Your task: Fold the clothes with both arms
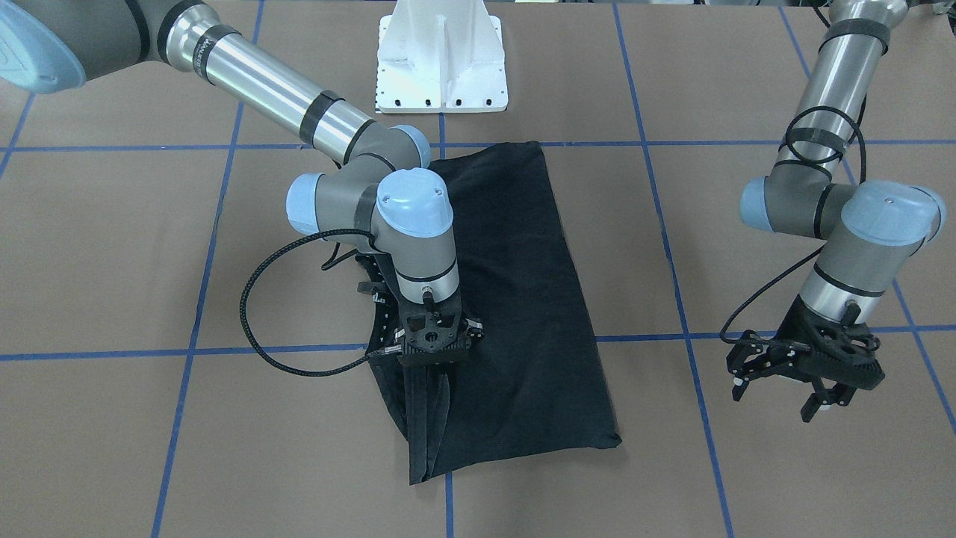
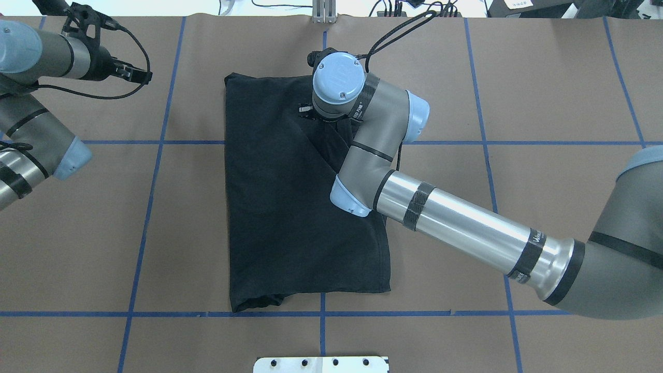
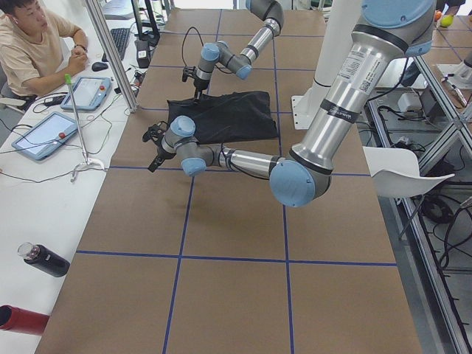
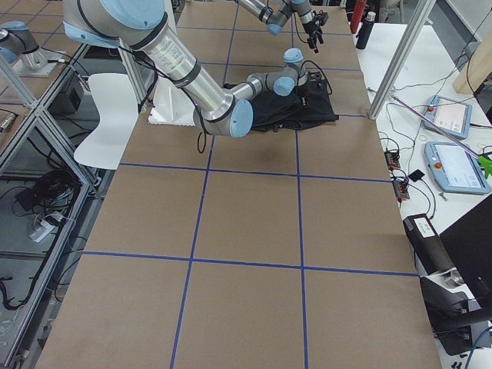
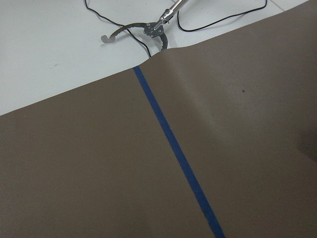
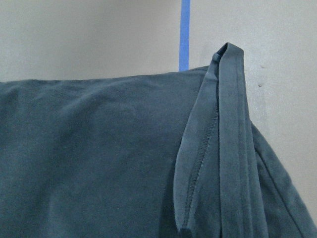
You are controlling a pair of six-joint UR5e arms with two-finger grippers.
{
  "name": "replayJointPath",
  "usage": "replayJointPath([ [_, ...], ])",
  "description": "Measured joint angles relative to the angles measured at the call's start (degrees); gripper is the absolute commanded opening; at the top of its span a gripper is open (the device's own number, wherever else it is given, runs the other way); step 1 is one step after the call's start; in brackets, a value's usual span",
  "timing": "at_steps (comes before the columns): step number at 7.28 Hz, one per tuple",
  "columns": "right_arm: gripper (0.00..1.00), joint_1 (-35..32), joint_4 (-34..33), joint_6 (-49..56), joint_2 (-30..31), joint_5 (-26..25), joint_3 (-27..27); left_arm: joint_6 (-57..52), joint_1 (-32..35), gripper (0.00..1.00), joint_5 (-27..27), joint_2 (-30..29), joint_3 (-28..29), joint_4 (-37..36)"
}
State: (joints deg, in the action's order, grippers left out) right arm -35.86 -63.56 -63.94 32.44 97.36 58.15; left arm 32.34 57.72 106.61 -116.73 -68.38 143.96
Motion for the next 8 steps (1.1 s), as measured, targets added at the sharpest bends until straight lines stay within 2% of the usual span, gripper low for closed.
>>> replayJointPath([
  [2, 0.0, -0.3, -2.5, 0.5, 3.2, 0.6, 5.5, 0.0, 0.0, 1.0, 0.0, -0.1, 0.0, 0.0],
  [4, 0.0, -0.3, -4.0, 0.6, 9.3, 0.6, 12.2, 0.0, 0.0, 1.0, 0.0, -0.1, -0.1, 0.0],
  [6, 0.0, -0.8, -4.3, 1.0, 12.4, 0.1, 14.1, 0.0, 0.0, 1.0, 0.0, -0.1, -0.2, 0.0],
  [7, 0.04, -1.4, -4.3, 1.3, 12.7, 0.0, 14.0, 0.0, -0.1, 1.0, 0.0, -0.1, -0.3, 0.0],
  [8, 0.53, -2.0, -4.3, 1.4, 12.6, -0.2, 13.5, 0.1, -0.1, 1.0, 0.0, -0.1, -0.2, 0.0],
])
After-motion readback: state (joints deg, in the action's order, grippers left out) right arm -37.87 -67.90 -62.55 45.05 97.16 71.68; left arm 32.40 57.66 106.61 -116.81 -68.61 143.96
